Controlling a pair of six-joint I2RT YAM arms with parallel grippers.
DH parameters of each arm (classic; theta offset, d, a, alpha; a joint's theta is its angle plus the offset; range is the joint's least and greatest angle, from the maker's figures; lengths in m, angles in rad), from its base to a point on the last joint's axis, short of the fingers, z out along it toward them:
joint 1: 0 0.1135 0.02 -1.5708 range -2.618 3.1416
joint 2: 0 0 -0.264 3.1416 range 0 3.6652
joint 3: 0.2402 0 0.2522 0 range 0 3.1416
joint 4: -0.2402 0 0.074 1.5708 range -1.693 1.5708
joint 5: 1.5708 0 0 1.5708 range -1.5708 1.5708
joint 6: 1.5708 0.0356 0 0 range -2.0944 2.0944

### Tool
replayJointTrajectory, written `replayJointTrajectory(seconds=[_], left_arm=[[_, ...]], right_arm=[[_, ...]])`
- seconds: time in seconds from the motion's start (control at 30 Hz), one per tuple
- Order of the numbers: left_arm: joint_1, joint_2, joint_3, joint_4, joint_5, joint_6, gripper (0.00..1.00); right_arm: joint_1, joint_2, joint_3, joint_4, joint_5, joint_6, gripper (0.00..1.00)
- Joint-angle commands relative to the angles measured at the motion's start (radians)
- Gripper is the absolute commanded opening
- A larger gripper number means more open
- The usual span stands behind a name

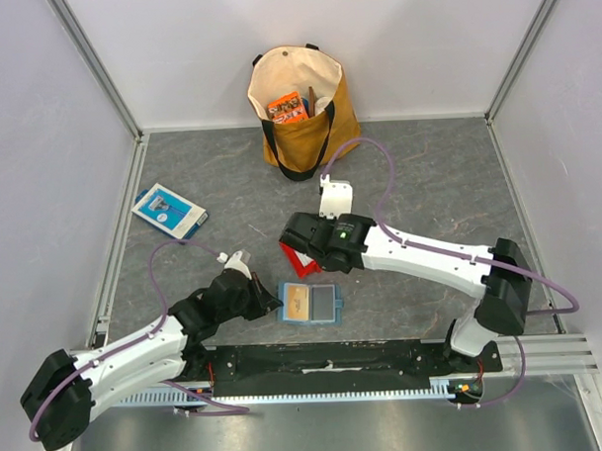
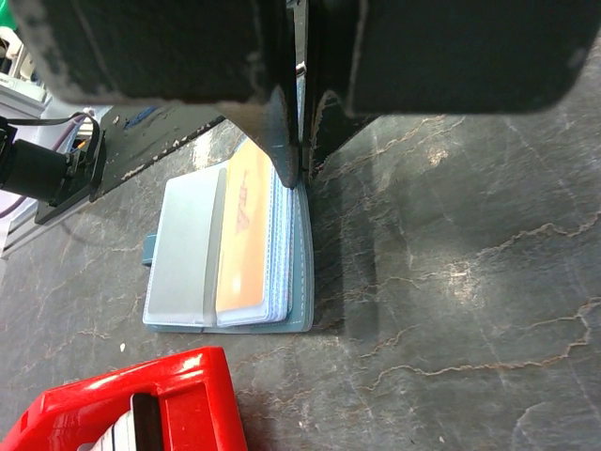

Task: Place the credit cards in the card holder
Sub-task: Turn over the card slot in the card holder.

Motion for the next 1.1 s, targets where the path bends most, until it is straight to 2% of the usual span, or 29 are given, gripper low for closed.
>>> replayJointTrajectory(seconds=[0.0, 0.13, 0.3, 0.4, 0.57, 0.77, 1.07], left_arm=[[-0.002, -0.018, 0.026, 0.037, 0.021, 0.024, 0.02], [0.000, -0.026, 0.023, 0.034, 0.022, 0.024, 0.02], [-0.002, -0.041, 0.012, 0.037, 0.019, 0.016, 0.02], [-0.002, -0.061, 0.003, 0.046, 0.019, -0.002, 0.02], [-0.002, -0.104, -0.017, 0.049, 0.028, -0.028, 0.02], [-0.002, -0.143, -0.038, 0.040, 0.027, -0.050, 0.02], [-0.002, -0.153, -0.038, 0.028, 0.025, -0.053, 0.02]], right_arm=[[0.018, -0.107, -0.106, 0.205, -0.104, -0.046, 0.00], [0.028, -0.256, -0.348, 0.512, -0.298, -0.116, 0.00], [0.055, -0.326, -0.528, 0.718, -0.448, -0.098, 0.00], [0.103, -0.277, -0.534, 0.777, -0.419, -0.078, 0.00], [0.201, -0.189, -0.511, 0.858, -0.269, -0.063, 0.00], [0.248, -0.125, -0.508, 0.878, -0.160, -0.026, 0.00], [0.271, -0.083, -0.516, 0.860, -0.100, 0.014, 0.00]])
